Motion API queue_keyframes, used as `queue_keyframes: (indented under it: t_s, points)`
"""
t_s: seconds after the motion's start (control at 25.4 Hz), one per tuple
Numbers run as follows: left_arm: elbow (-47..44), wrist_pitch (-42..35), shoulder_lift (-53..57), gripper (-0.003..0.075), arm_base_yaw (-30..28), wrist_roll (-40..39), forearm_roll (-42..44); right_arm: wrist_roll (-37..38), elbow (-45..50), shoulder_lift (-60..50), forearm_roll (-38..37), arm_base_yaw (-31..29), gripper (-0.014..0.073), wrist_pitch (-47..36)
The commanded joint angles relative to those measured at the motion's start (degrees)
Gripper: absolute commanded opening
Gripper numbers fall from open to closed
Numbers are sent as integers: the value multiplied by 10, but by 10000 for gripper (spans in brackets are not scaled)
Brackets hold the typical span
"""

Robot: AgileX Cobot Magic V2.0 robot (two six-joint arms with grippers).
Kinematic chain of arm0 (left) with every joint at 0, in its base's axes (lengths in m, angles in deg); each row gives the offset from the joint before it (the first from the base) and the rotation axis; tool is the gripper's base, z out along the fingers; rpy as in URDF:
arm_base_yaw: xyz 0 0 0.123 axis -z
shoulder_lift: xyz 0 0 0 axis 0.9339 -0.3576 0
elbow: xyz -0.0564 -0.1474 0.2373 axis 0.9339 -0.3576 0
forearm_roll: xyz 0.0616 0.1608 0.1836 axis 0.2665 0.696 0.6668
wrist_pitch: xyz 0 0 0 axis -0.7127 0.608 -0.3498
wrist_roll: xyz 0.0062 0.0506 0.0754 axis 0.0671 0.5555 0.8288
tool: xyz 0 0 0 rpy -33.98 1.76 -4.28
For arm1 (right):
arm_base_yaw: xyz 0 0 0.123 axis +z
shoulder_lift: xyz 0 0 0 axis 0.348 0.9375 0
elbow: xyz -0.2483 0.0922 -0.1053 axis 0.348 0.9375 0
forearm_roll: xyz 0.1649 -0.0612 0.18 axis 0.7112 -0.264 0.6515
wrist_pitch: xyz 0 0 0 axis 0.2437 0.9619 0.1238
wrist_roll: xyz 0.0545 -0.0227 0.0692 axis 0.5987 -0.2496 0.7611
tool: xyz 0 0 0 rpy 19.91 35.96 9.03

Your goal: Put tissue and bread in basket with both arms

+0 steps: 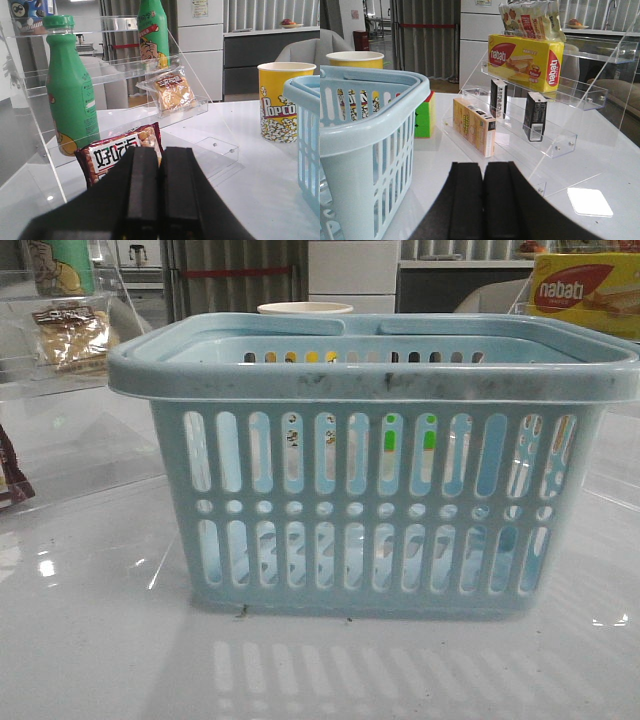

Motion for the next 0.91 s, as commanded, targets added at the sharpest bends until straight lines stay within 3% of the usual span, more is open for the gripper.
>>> queue_keyframes:
  t_s: [0.0, 0.87]
  points:
    - [0, -48, 10, 91, 4, -5, -5, 1, 1, -10, -5, 0, 64, -55]
    - [0, -58, 10, 91, 4, -5, -5, 1, 0, -10, -5, 0, 64, -57]
